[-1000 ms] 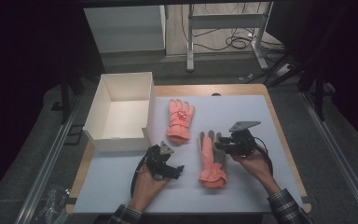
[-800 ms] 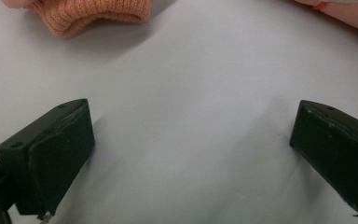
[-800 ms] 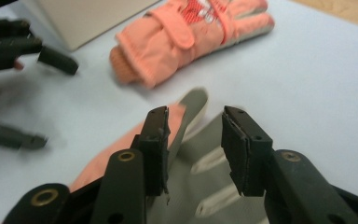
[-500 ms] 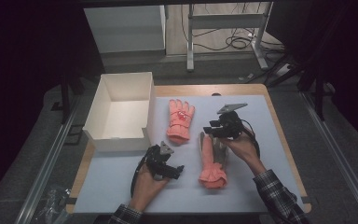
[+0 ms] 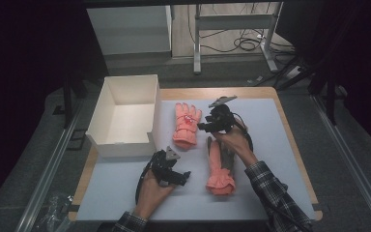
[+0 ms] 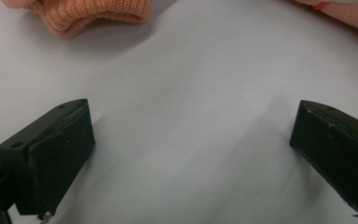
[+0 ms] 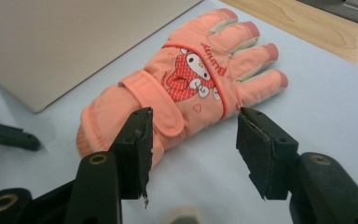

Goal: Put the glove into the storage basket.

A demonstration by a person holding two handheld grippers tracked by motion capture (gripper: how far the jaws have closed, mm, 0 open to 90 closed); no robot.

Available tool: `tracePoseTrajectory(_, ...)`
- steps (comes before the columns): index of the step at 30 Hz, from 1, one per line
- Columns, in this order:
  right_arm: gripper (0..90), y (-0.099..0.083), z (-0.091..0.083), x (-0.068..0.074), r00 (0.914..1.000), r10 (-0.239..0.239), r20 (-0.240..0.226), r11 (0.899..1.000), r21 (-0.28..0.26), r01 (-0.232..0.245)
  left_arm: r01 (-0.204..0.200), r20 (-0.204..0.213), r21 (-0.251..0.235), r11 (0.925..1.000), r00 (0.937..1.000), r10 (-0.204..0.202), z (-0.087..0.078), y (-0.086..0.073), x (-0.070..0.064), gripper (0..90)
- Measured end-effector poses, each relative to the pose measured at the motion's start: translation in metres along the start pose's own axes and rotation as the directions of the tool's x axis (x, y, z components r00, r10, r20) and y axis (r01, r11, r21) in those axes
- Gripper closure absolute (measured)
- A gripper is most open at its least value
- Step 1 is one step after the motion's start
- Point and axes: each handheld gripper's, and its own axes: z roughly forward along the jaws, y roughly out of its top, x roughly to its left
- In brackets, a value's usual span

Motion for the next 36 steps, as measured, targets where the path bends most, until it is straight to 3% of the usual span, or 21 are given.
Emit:
tracePoseTrajectory(7,49.3,0.013,0.021,-0.001,0.9997,-0.009,-0.022,1.0,0.02,0.009,0.001,0.0,-0.002,1.0,1.0,-0.001,0.0,0.0,0.0,0.0)
tracePoseTrajectory(14,52.4,0.026,0.044,-0.002,0.9992,-0.039,-0.011,0.998,0.057,0.04,0.01,0.002,-0.002,0.9999,0.9999,-0.01,0.0,0.0,-0.001,0.0)
tracePoseTrajectory(20,48.9,0.037,0.063,-0.001,0.9989,-0.046,0.012,0.995,0.086,0.045,0.009,0.002,-0.002,1.0,1.0,-0.009,0.0,0.0,-0.001,0.0)
tracePoseTrajectory(27,45.6,0.036,0.083,-0.001,0.9984,-0.047,0.034,0.989,0.144,0.041,0.009,0.002,-0.001,1.0,1.0,-0.009,0.0,0.0,-0.001,0.0)
tracePoseTrajectory(30,50.9,0.033,0.09,-0.003,0.9996,-0.02,0.02,0.984,0.178,0.017,0.007,0.002,-0.001,1.0,1.0,-0.007,0.0,0.0,0.0,0.0)
tracePoseTrajectory(33,63.0,0.031,0.092,-0.004,0.9999,0.016,-0.004,0.982,0.189,-0.015,0.007,0.002,-0.001,1.0,1.0,-0.007,0.0,0.0,0.0,0.0)
tracePoseTrajectory(36,75.4,0.032,0.092,-0.002,1.0,0.0,-0.003,0.981,0.194,0.001,0.007,0.001,-0.001,1.0,1.0,-0.007,0.0,0.0,0.0,0.0)
